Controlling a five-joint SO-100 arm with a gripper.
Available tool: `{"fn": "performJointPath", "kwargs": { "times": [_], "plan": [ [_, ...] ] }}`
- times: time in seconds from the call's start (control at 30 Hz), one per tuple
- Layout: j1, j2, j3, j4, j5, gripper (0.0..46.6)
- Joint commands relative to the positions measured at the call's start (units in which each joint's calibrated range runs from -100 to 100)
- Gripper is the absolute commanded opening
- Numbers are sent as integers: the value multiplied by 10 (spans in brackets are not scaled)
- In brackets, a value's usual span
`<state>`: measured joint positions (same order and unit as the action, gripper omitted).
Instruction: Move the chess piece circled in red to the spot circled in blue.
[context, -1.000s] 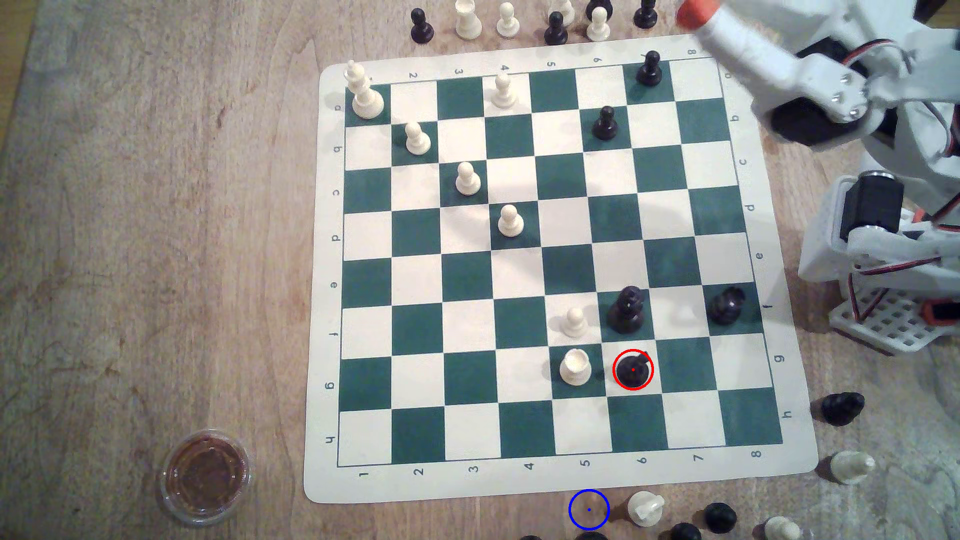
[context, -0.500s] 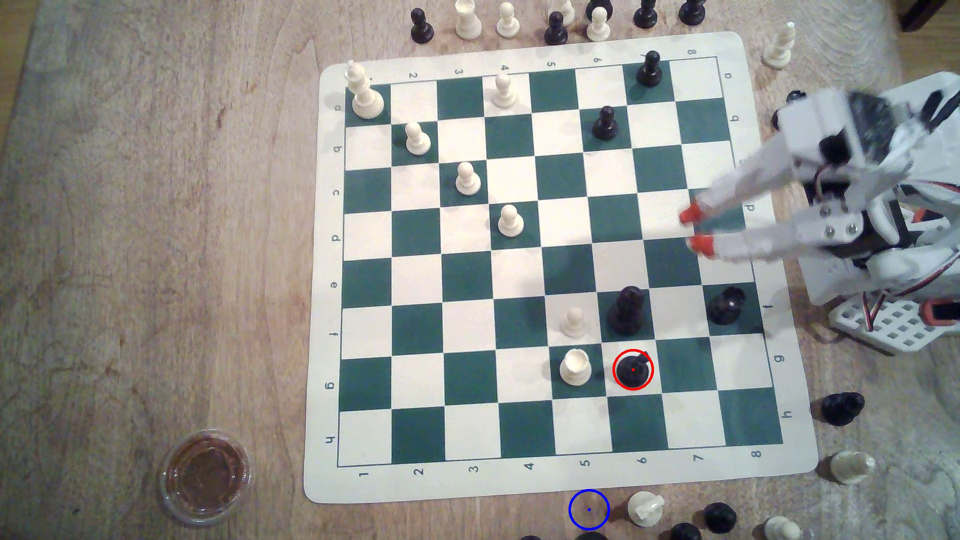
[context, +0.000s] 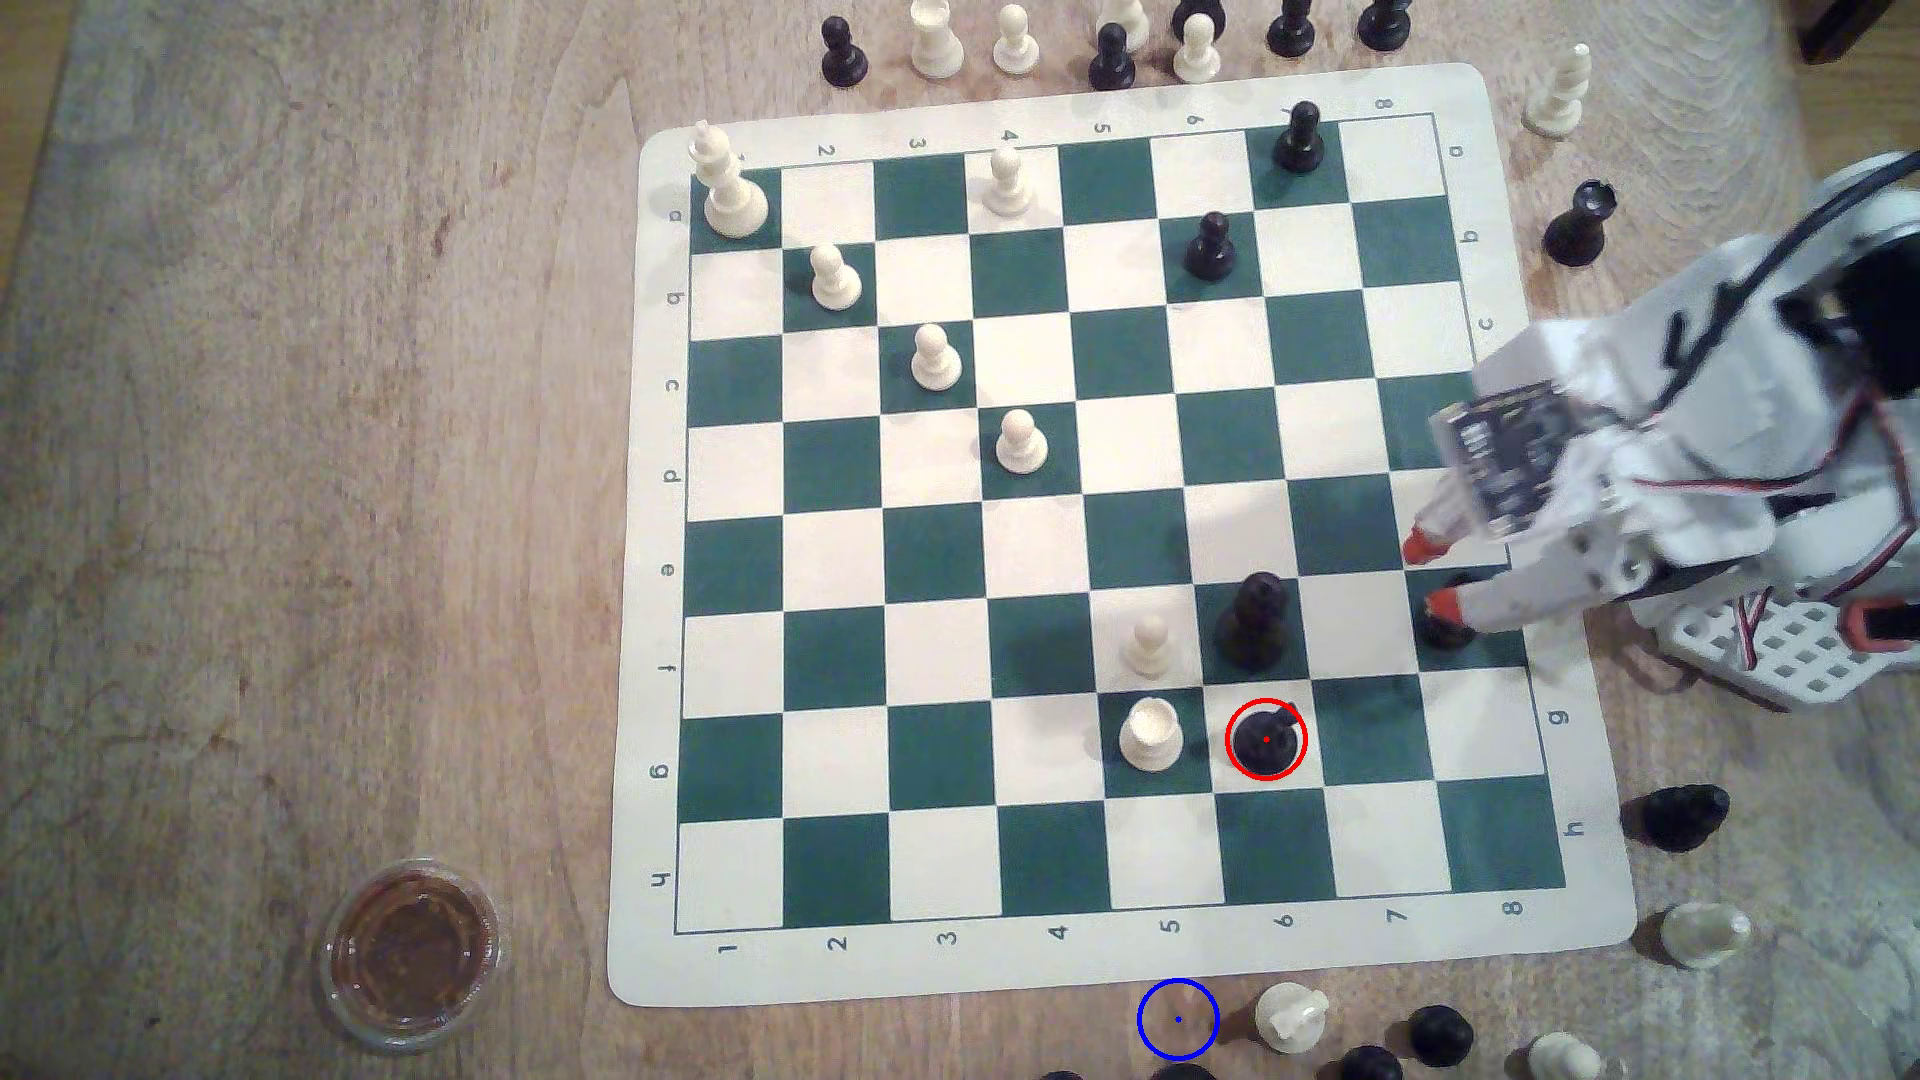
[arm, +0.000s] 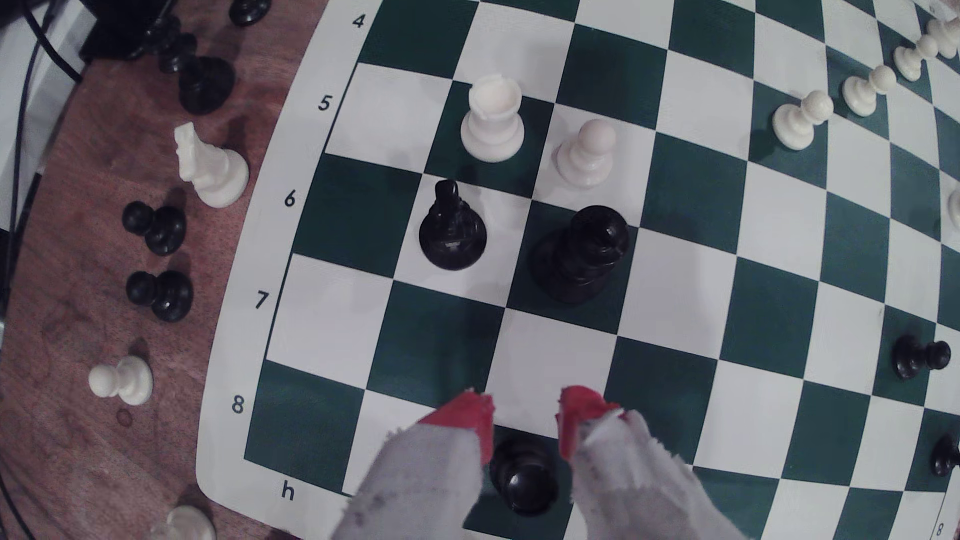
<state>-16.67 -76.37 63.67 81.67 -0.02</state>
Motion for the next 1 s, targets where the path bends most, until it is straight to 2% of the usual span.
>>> {"fn": "performJointPath", "kwargs": {
  "times": [0.0,0.23,0.37,0.53,0.97],
  "plan": [
    [-7,31,27,-48,2,115],
    [-25,100,54,-105,5,118],
    [-36,142,56,-121,6,82],
    [-38,184,59,-148,7,106],
    [-41,237,49,-241,2,101]
  ]
}}
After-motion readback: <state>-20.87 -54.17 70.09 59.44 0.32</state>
